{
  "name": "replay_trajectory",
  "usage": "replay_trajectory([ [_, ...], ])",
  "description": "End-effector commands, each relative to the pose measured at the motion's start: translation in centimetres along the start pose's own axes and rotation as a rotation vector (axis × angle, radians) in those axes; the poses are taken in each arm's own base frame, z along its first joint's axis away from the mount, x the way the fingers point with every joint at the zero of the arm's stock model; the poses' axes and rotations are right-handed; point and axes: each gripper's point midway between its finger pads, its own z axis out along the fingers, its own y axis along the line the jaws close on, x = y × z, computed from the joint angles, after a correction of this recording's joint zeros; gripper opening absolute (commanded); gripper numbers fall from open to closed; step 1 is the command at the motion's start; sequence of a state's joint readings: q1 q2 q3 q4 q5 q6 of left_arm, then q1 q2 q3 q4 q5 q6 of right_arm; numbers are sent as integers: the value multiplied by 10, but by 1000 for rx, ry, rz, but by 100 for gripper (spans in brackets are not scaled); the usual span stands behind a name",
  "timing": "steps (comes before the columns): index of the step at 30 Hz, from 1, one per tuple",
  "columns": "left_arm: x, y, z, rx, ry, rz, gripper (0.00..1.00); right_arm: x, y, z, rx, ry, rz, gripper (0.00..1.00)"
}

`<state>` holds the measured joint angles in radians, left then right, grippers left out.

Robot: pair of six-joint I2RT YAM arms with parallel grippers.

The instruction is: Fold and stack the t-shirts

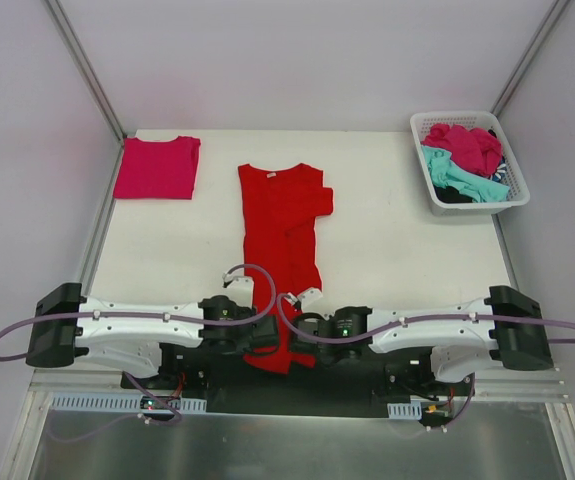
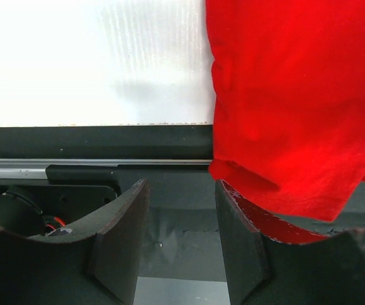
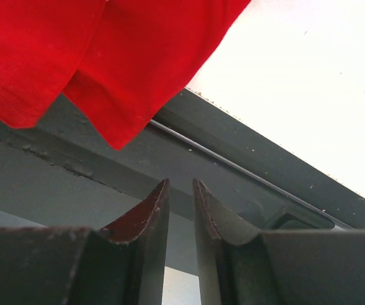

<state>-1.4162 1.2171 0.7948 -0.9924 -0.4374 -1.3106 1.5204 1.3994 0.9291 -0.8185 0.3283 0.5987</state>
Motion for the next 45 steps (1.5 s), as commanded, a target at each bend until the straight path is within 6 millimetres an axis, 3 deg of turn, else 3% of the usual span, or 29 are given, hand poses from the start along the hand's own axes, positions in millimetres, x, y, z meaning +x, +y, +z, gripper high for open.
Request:
replay_trajectory([
  [1,-7,22,-4,-42,-74,-50,46,-5,-11,-10,24,-46,43,25],
  [7,-3,33,-4,-46,-98,-56,46,-1,-15,-10,9,-68,63,25],
  [12,5,28,-3,-55,-121,-36,46,10,-9,-2,7,-64,43,25],
  [17,7,22,-6,-83,-186,12,49,17,12,7,6,-94,-30,25],
  [20,7,24,-5,-101,-221,7,66,16,28,8,-12,-139,-77,25],
  [25,2,23,-6,-92,-288,-8,66,16,44,14,-20,-176,-119,25],
  [32,-3,28,-11,-67,-303,-42,67,10,35,6,-46,-230,-90,25],
  [38,-7,35,-8,54,-309,-100,66,6,25,-1,-52,-279,-72,24],
  [43,3,19,-3,294,-251,-197,67,4,20,-6,-146,-344,45,24],
  [45,7,10,-4,411,-216,-254,66,-3,19,-18,-224,-394,124,24],
])
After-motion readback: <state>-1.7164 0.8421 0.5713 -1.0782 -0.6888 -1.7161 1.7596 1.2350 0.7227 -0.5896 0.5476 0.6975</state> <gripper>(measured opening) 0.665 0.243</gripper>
